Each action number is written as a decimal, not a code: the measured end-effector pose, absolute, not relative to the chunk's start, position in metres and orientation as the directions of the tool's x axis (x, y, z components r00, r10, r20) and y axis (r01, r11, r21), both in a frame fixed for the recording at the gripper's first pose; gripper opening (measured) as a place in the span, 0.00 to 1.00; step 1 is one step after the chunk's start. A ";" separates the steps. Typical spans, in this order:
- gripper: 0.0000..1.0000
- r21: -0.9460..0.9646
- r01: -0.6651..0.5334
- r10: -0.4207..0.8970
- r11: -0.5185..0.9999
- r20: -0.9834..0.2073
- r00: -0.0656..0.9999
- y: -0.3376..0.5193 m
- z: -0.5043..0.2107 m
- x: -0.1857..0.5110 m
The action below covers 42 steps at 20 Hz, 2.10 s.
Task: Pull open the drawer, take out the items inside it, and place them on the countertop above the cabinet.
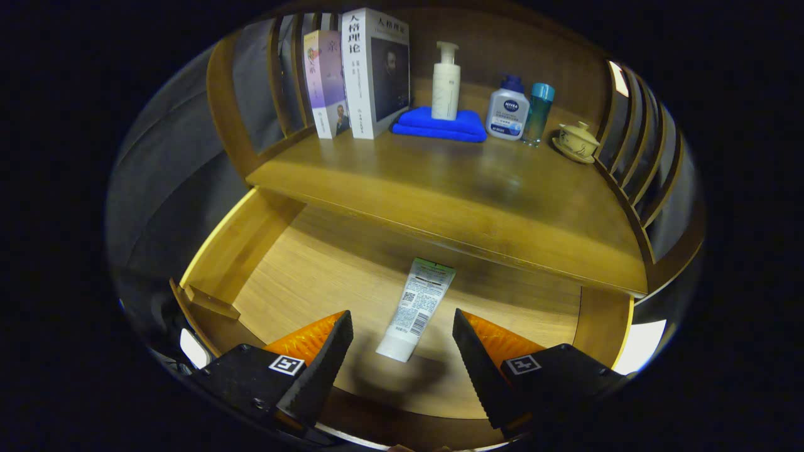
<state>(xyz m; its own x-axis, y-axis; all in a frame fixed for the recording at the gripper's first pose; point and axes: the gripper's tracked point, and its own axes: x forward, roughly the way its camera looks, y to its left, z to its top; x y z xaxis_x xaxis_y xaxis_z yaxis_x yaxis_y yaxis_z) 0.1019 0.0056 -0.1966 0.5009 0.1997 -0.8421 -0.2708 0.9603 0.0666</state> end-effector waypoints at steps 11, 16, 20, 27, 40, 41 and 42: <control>0.98 0.098 -0.229 0.163 0.968 -0.944 0.285 0.011 -0.252 0.108; 0.92 0.055 -0.252 0.117 0.966 -0.964 0.238 0.012 -0.266 0.112; 0.74 -0.012 -0.308 0.053 0.951 -0.979 0.199 0.004 -0.274 0.109; 0.48 0.086 -0.342 0.156 0.936 -0.970 0.184 0.022 -0.272 0.104; 0.48 0.160 -0.466 0.303 0.870 -0.920 0.249 0.045 -0.199 0.070; 0.48 0.167 -0.466 0.312 0.869 -0.916 0.253 0.047 -0.193 0.068; 0.48 0.172 -0.473 0.322 0.864 -0.912 0.256 0.048 -0.189 0.065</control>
